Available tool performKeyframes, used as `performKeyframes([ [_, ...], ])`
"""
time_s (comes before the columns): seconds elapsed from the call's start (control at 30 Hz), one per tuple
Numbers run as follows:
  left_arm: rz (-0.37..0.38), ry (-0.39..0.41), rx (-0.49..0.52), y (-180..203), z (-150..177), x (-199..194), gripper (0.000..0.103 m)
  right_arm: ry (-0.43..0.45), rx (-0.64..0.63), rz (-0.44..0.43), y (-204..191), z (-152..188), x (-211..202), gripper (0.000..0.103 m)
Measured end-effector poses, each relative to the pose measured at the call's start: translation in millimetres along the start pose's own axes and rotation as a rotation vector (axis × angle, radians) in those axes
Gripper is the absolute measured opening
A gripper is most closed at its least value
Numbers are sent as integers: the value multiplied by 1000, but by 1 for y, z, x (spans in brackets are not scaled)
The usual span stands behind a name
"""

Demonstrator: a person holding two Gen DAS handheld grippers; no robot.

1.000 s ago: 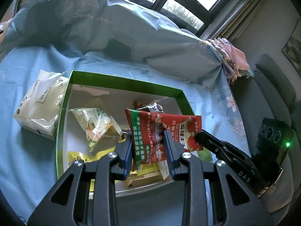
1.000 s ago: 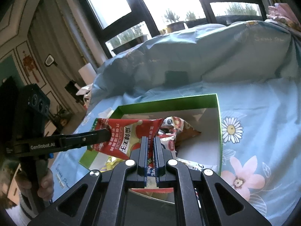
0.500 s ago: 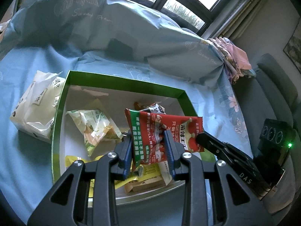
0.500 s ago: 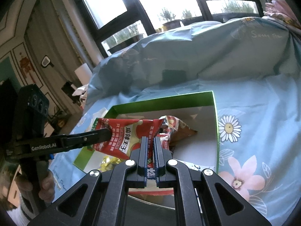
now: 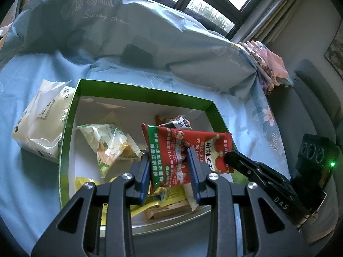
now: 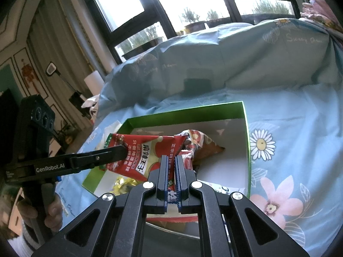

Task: Organize snacks
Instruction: 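Carry the red packet over the green box and lower it inside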

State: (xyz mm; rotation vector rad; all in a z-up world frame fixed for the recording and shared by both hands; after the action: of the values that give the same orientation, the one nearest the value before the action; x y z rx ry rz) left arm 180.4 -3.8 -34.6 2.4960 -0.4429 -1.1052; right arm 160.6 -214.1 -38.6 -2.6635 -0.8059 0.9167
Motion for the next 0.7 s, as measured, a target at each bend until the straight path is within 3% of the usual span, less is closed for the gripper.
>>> performKeyframes([
  [0.7, -6, -9, 2, -1, 1, 6, 32, -4, 1, 4, 1, 1, 3, 8],
])
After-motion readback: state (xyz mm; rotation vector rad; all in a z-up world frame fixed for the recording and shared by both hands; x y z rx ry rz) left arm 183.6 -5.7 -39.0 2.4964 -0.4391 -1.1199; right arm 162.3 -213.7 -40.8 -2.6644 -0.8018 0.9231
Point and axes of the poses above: each gripper's, at about its wrist camera, not at the fingertips, and x roughly the way its jaws point, y to its right, z to its underside, the point moved 1 cm from there along x, roughly the way its jaws point, and after that the axes turned 2 degrees about y, right-handed, at the moved point
